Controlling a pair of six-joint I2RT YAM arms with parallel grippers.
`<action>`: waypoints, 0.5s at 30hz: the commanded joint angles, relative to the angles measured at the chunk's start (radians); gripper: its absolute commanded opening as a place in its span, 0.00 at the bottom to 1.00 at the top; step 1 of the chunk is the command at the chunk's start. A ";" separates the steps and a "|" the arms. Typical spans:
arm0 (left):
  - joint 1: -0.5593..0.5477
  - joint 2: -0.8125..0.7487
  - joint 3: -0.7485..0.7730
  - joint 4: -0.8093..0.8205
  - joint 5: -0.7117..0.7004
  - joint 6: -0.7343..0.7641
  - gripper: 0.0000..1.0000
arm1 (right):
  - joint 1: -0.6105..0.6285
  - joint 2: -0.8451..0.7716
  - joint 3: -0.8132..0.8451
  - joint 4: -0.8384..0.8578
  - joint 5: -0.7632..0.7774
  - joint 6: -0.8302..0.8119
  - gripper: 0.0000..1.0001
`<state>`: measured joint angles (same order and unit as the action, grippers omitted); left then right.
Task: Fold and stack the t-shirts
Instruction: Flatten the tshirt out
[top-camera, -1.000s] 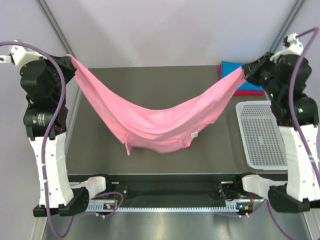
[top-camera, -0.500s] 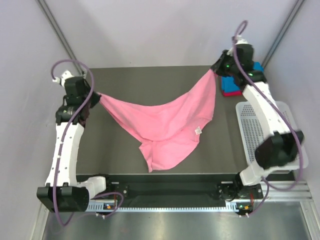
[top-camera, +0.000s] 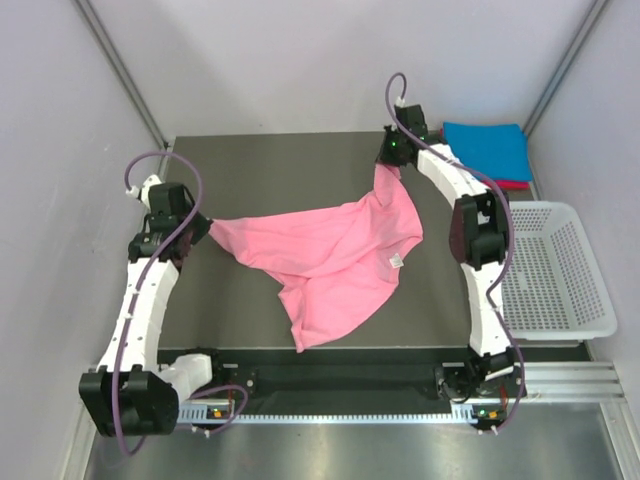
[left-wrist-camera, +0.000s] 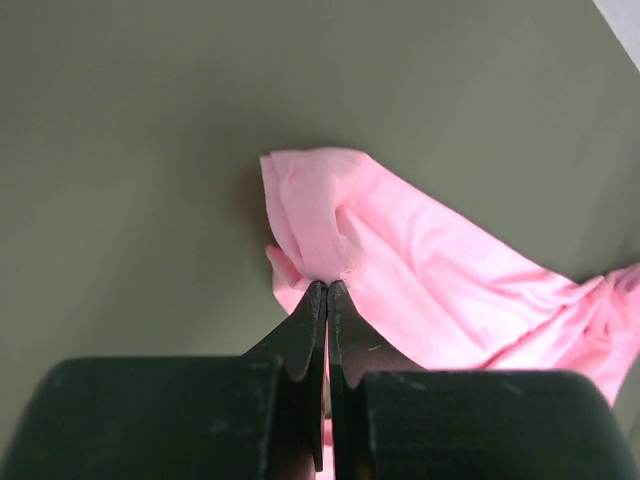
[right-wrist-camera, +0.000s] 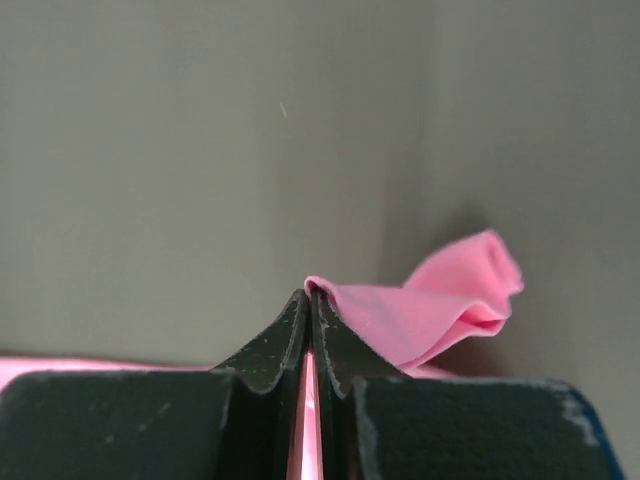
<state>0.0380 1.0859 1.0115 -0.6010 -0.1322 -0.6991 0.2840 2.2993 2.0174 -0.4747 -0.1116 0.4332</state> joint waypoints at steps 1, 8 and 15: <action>0.003 -0.032 0.032 0.044 -0.087 0.044 0.00 | 0.000 0.023 0.150 0.035 0.061 -0.013 0.03; 0.003 -0.084 -0.002 0.069 -0.155 0.036 0.00 | 0.010 -0.047 0.190 -0.116 0.151 0.025 0.46; 0.005 -0.021 -0.017 0.127 0.023 0.039 0.00 | 0.040 -0.302 -0.003 -0.326 0.276 0.113 0.48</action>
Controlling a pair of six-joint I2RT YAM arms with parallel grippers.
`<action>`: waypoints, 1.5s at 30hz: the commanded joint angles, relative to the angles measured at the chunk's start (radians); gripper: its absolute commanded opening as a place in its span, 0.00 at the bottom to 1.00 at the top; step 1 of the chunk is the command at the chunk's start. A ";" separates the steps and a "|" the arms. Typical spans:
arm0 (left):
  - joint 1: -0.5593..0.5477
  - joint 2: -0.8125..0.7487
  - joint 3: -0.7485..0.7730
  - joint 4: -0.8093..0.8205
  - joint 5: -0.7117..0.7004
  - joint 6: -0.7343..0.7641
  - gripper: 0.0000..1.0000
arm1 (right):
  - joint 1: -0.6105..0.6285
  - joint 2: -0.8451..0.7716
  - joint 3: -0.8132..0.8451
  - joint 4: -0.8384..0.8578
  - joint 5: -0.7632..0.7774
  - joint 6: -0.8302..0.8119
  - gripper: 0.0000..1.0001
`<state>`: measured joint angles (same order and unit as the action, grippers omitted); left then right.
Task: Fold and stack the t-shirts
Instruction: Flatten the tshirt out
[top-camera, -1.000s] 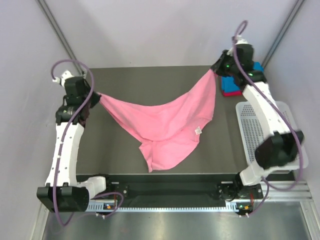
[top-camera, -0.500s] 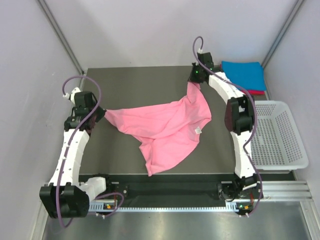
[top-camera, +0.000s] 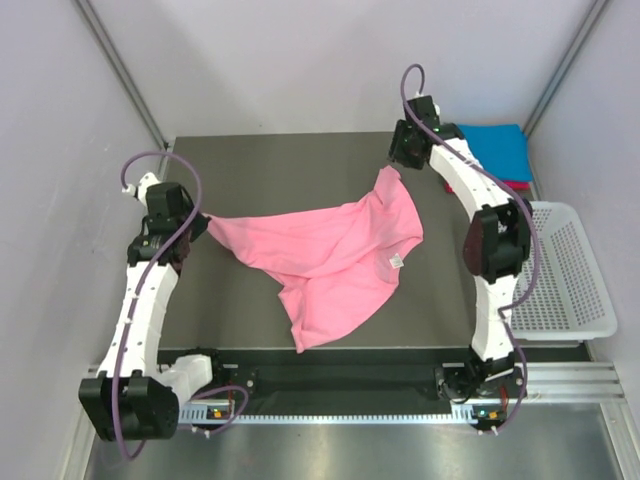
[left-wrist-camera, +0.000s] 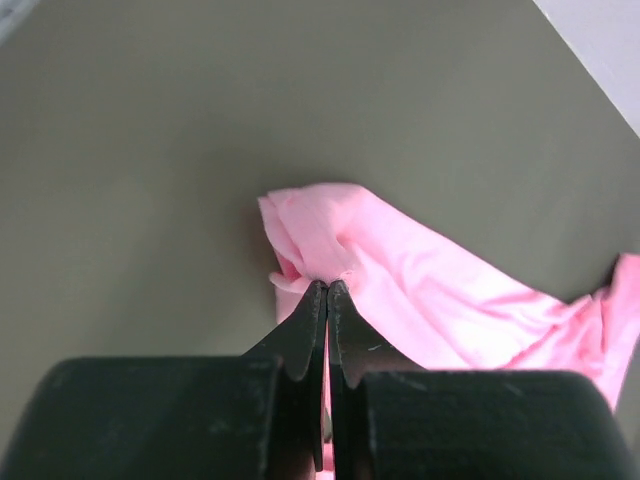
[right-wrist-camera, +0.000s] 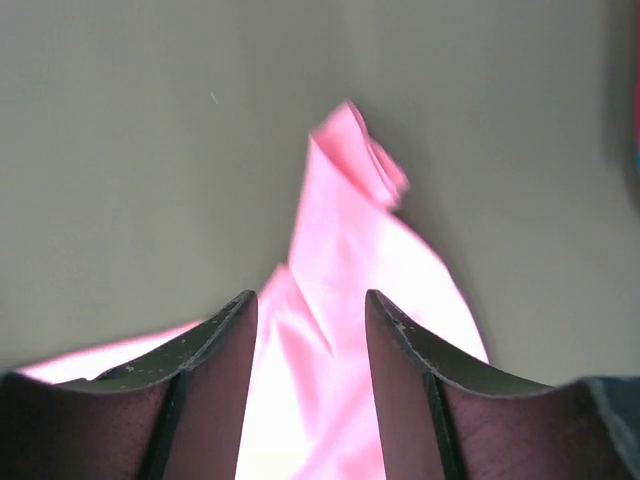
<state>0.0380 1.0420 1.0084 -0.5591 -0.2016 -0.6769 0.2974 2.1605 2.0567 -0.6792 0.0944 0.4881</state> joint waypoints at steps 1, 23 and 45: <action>0.005 0.027 -0.019 0.091 0.123 0.020 0.00 | 0.035 -0.189 -0.076 -0.135 0.079 0.087 0.47; 0.005 0.102 -0.051 0.166 0.401 0.076 0.00 | 0.338 -0.686 -1.032 -0.007 -0.027 0.437 0.48; 0.005 0.127 -0.067 0.183 0.410 0.082 0.00 | 0.471 -0.611 -1.172 0.086 0.045 0.642 0.47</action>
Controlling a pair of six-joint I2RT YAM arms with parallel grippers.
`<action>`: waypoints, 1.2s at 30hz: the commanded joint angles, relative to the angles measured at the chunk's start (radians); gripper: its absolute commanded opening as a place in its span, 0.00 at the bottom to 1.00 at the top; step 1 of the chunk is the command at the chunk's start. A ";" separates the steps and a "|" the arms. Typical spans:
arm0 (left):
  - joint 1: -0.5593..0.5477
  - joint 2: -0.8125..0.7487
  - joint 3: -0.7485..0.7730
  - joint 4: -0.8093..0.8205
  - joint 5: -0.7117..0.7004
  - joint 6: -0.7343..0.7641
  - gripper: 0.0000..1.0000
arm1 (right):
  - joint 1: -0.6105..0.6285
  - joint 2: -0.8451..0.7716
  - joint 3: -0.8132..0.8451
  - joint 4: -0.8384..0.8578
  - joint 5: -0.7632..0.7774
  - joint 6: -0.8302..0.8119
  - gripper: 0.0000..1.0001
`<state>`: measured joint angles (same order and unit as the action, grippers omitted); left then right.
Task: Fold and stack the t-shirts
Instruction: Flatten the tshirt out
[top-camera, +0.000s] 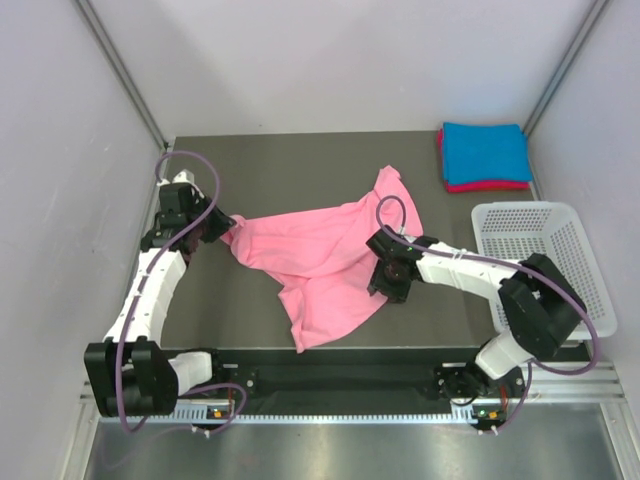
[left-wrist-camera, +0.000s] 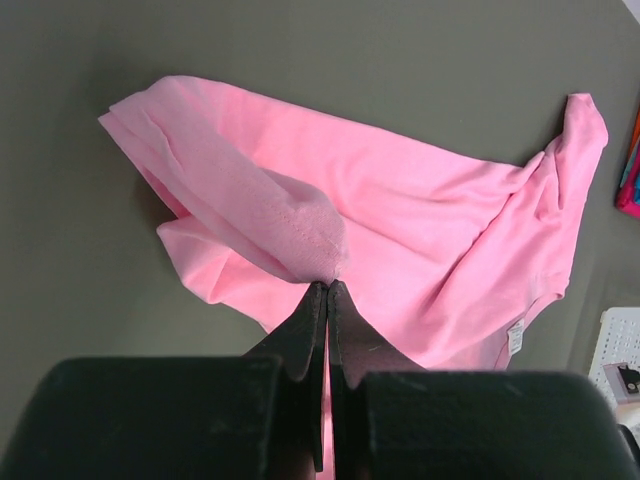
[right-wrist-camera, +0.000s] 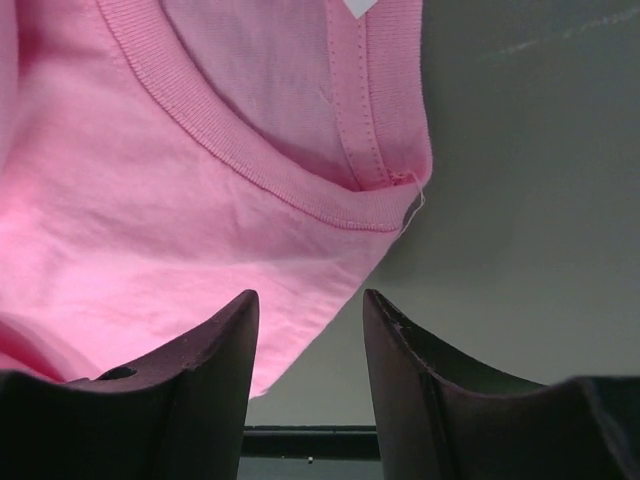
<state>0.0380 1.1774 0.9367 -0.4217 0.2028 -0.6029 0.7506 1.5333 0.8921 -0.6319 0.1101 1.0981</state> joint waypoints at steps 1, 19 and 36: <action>0.003 -0.013 0.002 0.046 0.003 0.008 0.00 | 0.021 0.019 -0.018 0.041 0.042 0.034 0.46; 0.003 0.015 0.056 -0.081 -0.240 0.008 0.00 | -0.250 0.186 0.206 0.023 0.312 -0.288 0.00; 0.003 0.048 0.031 -0.046 -0.088 -0.014 0.00 | -0.382 0.479 0.875 -0.155 0.296 -0.643 0.24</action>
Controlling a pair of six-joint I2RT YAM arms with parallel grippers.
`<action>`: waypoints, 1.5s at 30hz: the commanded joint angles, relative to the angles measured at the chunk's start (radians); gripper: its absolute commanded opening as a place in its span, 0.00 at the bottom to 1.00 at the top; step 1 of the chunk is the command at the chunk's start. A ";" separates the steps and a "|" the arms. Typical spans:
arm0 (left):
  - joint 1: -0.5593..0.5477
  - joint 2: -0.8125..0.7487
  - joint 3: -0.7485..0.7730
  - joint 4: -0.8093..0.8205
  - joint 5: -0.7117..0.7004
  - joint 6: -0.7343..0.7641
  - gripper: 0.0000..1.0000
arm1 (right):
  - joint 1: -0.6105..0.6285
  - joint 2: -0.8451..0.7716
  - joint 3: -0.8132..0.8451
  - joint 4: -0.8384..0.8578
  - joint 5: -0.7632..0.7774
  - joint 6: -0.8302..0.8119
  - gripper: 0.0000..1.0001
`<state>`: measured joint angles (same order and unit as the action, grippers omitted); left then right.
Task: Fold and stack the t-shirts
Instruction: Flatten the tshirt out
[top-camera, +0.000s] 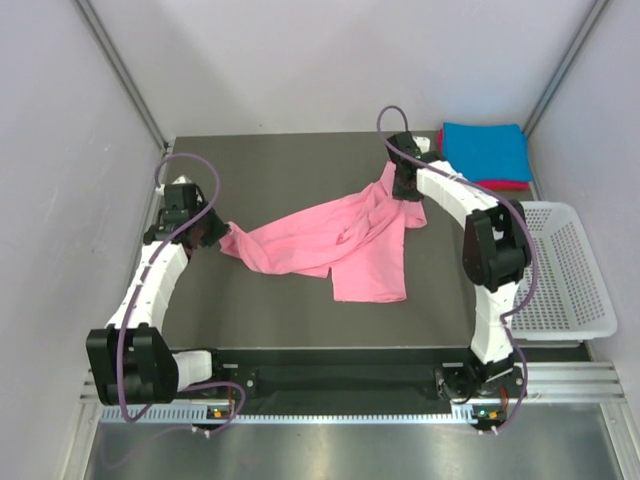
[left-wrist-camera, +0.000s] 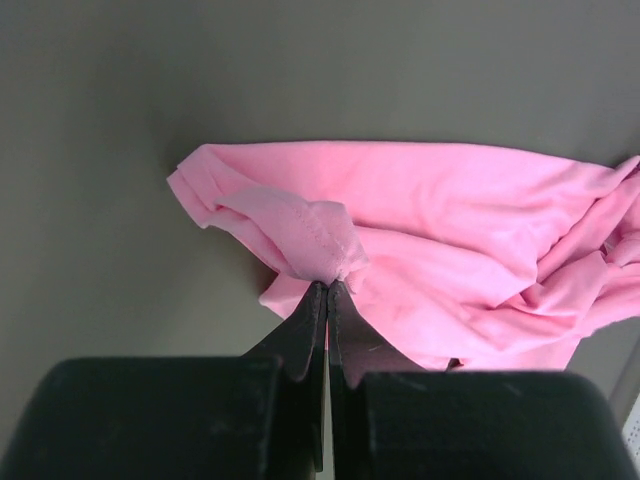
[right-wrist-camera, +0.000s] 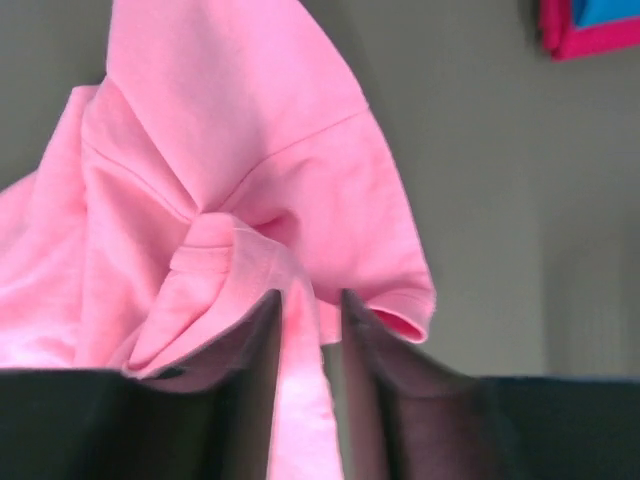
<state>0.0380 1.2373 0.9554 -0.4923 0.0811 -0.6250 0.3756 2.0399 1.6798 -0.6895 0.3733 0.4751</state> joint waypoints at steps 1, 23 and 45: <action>0.005 -0.013 0.014 0.015 0.029 0.011 0.00 | -0.007 -0.058 0.086 -0.152 0.035 0.002 0.34; 0.005 -0.071 -0.018 0.005 0.029 0.045 0.00 | 0.241 -0.601 -0.709 -0.180 -0.218 0.856 0.44; 0.005 -0.075 -0.023 0.020 0.032 0.036 0.00 | 0.246 -0.524 -0.844 -0.071 -0.215 0.915 0.43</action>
<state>0.0380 1.1866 0.9382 -0.4953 0.0978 -0.5980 0.6086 1.5017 0.8410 -0.7971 0.1368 1.3727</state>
